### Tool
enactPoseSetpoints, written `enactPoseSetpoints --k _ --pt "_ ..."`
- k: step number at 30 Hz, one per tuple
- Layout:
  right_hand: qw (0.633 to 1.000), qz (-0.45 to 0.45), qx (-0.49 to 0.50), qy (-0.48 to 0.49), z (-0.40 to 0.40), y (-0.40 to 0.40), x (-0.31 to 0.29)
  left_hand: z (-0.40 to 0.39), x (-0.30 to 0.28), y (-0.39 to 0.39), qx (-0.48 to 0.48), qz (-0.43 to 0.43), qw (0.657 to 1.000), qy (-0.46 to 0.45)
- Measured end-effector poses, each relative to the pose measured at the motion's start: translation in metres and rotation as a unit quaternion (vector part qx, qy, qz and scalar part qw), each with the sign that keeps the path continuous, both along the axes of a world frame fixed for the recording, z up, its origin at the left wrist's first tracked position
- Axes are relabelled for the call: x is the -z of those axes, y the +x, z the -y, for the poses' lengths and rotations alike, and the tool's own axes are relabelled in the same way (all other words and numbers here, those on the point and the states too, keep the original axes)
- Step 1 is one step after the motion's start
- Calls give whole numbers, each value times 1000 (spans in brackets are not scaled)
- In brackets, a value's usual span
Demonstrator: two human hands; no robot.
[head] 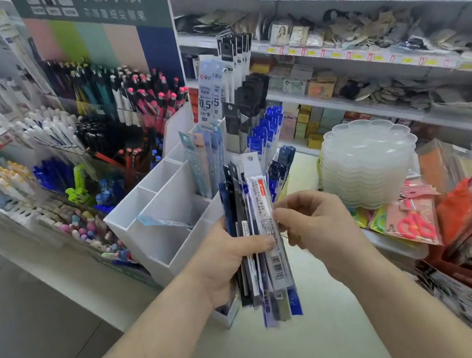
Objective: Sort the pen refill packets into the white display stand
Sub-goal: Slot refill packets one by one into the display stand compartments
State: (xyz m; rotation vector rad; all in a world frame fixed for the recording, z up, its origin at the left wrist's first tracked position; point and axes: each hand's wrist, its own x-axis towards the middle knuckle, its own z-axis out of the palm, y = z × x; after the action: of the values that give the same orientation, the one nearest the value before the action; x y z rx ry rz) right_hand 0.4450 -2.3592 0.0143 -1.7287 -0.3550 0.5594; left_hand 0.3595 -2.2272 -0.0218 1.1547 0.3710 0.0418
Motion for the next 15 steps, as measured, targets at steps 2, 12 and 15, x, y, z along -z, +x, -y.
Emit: enactPoseSetpoints --k 2,12,15 --pt "1000 18 11 -10 5 -2 6 6 3 6 -9 -9 1000 23" --pt "996 -79 35 34 22 -1 15 11 5 14 16 -47 995 84" --pt "979 -146 94 105 26 2 17 10 5 17 -15 -61 996 66"
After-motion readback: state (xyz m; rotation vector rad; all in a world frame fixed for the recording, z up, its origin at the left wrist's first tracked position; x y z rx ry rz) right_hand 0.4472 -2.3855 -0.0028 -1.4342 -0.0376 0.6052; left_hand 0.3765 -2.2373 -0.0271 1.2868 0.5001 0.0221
